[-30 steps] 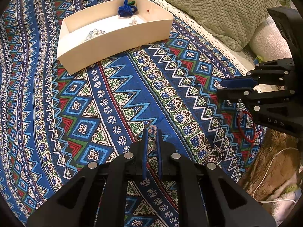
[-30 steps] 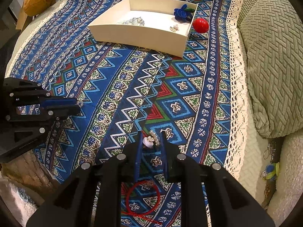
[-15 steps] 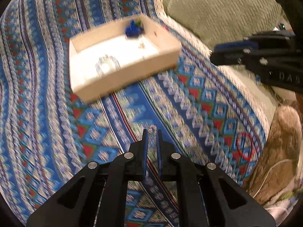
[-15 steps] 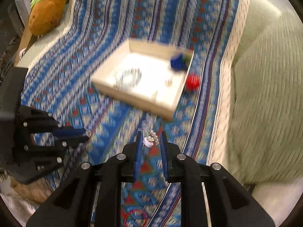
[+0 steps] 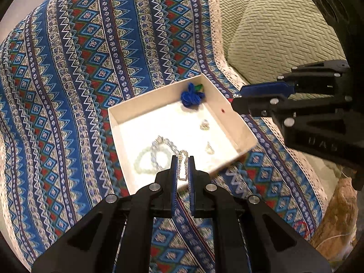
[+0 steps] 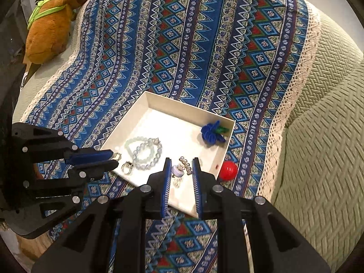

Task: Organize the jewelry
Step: 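Lower both pieces into the white box and open both tools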

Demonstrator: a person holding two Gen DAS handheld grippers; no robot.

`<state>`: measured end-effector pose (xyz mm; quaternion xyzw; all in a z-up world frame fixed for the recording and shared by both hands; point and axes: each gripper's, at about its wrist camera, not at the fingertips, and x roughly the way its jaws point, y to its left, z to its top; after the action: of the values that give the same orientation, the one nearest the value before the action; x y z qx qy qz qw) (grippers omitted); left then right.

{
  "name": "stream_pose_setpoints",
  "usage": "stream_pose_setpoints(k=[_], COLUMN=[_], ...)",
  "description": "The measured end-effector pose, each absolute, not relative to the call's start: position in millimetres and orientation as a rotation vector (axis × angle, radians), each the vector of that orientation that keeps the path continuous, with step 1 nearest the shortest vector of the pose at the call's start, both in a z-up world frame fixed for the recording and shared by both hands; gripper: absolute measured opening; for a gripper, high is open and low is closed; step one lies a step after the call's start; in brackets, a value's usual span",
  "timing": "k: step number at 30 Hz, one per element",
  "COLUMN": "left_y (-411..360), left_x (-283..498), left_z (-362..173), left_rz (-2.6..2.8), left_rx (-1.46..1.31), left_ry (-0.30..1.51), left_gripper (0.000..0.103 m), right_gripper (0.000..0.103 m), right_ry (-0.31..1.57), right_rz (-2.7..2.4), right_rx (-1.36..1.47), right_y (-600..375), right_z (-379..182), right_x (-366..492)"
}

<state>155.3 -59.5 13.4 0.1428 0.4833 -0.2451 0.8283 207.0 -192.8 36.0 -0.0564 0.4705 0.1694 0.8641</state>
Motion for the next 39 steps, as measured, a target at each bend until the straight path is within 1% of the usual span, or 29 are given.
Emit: stream_pose_setpoints(k=[9, 15, 25, 26, 27, 30, 39], left_y=[-62, -61, -60, -60, -60, -60, -58], left_x=[200, 206, 205, 205, 204, 203, 204], left_z=[-8, -21, -22, -21, -21, -19, -20], left_rz=[-0.5, -0.485, -0.475, -0.474, -0.473, -0.47, -0.463], left_rx=[0.307, 0.304, 0.308, 0.308, 0.309, 0.311, 0.305], left_ry=[1.061, 1.074, 1.073, 1.074, 1.074, 1.072, 1.074], left_gripper=[0.009, 0.009, 0.009, 0.009, 0.009, 0.009, 0.009], right_gripper=[0.02, 0.02, 0.02, 0.024, 0.032, 0.036, 0.037], right_ry=[1.017, 1.018, 1.016, 1.017, 1.017, 1.013, 1.019], right_rz=[0.36, 0.36, 0.36, 0.362, 0.361, 0.353, 0.349], right_rx=[-0.105, -0.089, -0.076, -0.069, -0.063, -0.061, -0.033], right_y=[-192, -193, -195, -196, -196, -197, -204], right_z=[14, 11, 14, 14, 14, 16, 14], right_x=[237, 244, 244, 244, 243, 240, 237])
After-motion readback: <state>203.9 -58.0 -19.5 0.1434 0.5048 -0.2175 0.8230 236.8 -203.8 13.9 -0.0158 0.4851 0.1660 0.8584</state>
